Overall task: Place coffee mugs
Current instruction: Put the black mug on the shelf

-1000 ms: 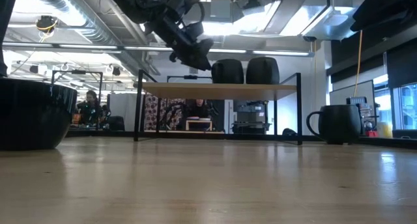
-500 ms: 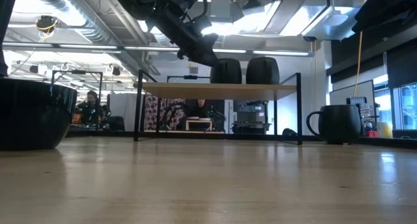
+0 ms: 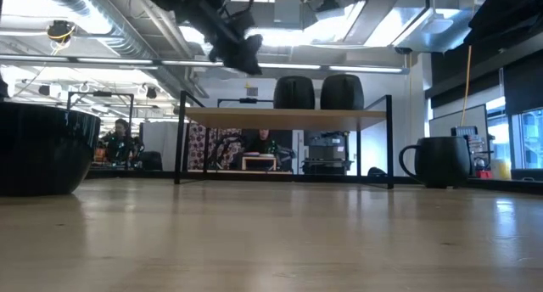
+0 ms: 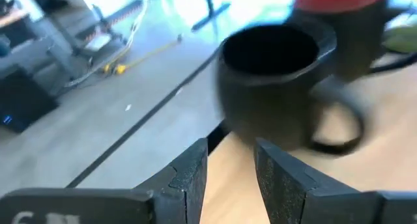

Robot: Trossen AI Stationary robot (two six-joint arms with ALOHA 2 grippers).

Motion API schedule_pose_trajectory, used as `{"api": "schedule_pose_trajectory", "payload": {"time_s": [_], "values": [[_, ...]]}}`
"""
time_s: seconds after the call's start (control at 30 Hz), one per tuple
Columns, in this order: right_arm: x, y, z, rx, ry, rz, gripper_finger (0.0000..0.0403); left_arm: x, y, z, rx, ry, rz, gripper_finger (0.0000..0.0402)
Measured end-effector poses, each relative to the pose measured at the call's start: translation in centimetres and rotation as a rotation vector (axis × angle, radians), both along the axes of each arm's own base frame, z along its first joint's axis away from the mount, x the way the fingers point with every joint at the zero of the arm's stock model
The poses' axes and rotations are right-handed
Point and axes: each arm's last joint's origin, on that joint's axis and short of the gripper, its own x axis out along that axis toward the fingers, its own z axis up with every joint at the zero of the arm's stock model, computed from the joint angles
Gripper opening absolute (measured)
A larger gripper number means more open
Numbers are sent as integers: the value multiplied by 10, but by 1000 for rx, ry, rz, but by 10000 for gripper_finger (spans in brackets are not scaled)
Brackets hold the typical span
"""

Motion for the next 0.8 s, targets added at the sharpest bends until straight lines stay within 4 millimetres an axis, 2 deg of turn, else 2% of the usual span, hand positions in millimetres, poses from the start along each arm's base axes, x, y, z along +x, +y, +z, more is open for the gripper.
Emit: {"api": "schedule_pose_trajectory", "payload": {"time_s": [0.17,0.37,0.57,0.8], "values": [[0,0,0,-1,0,0,163,5,30,-13,-64,48,-44,121],[0,0,0,0,0,0,163,23,47,-22,-69,61,-87,121],[0,0,0,1,-1,-1,163,29,52,-23,-47,49,-92,121],[0,0,0,1,-1,-1,163,35,44,-23,-56,42,-134,121]]}}
